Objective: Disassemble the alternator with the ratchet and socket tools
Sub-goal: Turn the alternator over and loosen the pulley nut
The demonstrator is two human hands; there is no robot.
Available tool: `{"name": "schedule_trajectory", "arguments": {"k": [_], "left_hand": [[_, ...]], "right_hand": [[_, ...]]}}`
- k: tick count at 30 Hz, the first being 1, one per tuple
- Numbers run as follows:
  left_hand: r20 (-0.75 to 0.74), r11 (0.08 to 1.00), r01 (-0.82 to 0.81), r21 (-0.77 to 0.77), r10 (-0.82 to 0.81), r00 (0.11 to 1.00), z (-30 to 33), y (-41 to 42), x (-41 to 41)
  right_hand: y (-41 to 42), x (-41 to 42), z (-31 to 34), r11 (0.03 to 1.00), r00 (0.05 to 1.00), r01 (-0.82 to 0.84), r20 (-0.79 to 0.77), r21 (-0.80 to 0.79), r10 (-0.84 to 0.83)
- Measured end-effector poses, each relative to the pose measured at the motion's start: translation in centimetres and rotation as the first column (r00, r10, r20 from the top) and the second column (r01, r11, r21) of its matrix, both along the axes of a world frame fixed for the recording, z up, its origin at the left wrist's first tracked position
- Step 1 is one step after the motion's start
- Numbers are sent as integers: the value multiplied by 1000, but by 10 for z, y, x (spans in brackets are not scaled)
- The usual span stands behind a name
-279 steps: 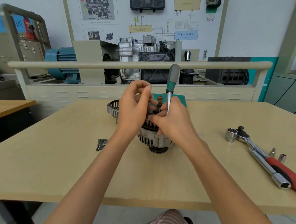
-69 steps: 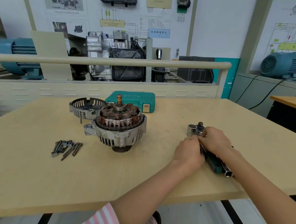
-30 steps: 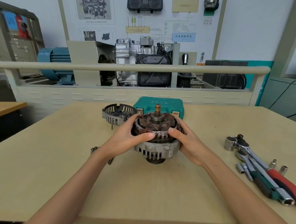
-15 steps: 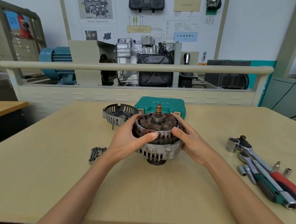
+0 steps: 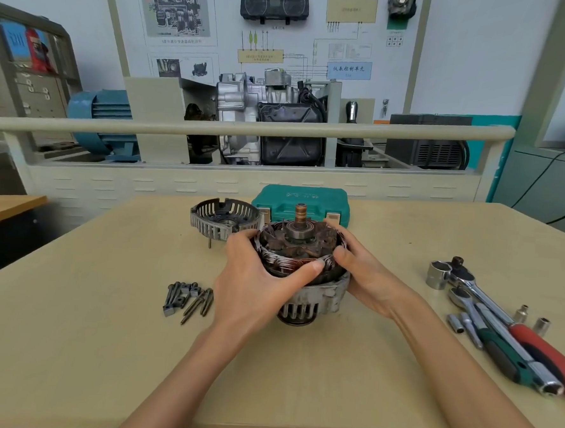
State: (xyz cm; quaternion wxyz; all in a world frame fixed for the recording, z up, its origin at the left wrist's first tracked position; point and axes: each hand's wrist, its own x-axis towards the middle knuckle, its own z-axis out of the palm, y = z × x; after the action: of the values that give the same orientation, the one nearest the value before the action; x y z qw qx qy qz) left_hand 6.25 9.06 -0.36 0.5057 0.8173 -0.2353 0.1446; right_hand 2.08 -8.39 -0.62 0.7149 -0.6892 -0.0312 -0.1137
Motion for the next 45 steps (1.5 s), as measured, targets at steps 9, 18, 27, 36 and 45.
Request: {"name": "schedule_trajectory", "arguments": {"k": [9, 18, 27, 36, 45], "left_hand": [[-85, 972, 234, -9, -234, 969, 8, 16, 9], [-328, 815, 578, 48, -533, 780, 18, 33, 48], [-342, 802, 597, 22, -555, 758, 16, 29, 46], [-220, 842, 539, -27, -531, 818, 6, 26, 47], [-183, 867, 498, -13, -491, 852, 6, 26, 38]], "right_hand": [[-13, -10, 11, 956, 1000, -14, -9, -294, 12], [-14, -9, 10, 956, 998, -42, -48, -292, 29], [-9, -15, 5, 966, 997, -35, -79, -256, 15], [8, -21, 10, 918, 998, 66, 15, -390, -66], [2, -18, 8, 955, 999, 40, 16, -294, -37]]}}
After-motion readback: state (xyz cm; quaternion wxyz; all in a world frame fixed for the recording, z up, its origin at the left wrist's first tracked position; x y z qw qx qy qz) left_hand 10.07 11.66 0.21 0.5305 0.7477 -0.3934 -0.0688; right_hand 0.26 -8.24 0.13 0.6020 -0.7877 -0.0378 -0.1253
